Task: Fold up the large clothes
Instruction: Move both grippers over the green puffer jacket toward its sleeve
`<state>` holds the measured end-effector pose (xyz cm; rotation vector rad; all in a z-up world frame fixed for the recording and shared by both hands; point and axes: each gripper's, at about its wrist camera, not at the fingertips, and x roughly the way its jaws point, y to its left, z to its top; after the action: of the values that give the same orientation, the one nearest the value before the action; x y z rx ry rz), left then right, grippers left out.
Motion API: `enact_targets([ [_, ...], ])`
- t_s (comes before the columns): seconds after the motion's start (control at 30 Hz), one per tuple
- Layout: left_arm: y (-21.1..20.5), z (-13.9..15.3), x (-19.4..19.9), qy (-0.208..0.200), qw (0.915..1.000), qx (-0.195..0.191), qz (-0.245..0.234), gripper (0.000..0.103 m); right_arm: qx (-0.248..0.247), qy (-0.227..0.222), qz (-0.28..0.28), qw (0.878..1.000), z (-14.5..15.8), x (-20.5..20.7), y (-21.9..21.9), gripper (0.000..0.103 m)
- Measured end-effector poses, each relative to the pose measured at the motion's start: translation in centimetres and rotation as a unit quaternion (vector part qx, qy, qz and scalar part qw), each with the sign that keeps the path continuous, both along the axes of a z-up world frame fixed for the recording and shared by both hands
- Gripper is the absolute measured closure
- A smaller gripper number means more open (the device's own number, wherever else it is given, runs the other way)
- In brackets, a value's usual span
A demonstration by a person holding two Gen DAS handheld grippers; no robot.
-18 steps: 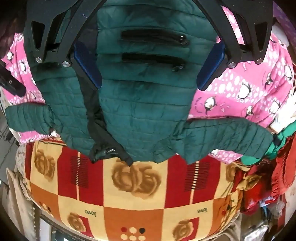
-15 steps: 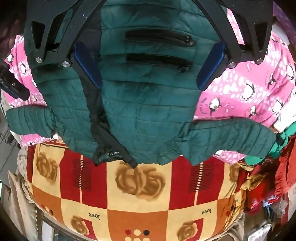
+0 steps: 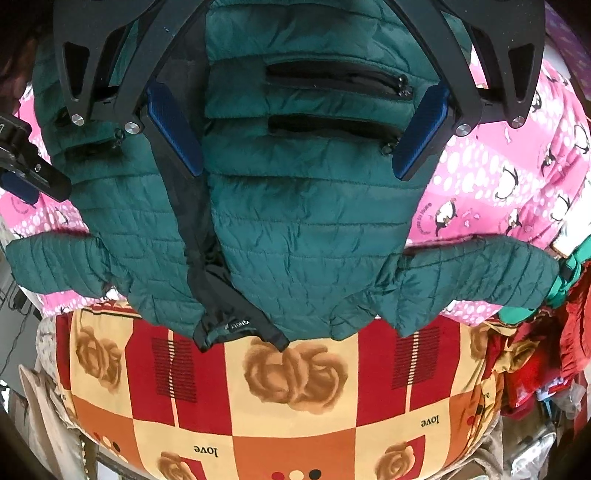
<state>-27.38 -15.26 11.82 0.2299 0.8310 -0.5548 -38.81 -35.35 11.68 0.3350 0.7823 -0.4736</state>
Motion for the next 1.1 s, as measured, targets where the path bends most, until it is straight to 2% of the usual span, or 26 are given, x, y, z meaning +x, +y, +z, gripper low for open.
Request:
enact_targets([
  [0.1, 0.1, -0.3, -0.1, 0.004, 1.0000, 0.004, 0.003, 0.000, -0.011, 0.003, -0.001, 1.000, 0.0, -0.3, 0.3, 0.000],
  [0.43, 0.4, -1.0, -0.5, 0.002, 0.9998, 0.015, 0.015, 0.001, 0.007, 0.021, -0.005, 1.000, -0.9, -0.7, 0.8, 0.000],
  [1.1, 0.4, -1.7, -0.5, -0.003, 0.9995, 0.024, 0.021, 0.001, 0.002, 0.046, 0.000, 0.999, -1.8, 0.3, 2.0, 0.000],
])
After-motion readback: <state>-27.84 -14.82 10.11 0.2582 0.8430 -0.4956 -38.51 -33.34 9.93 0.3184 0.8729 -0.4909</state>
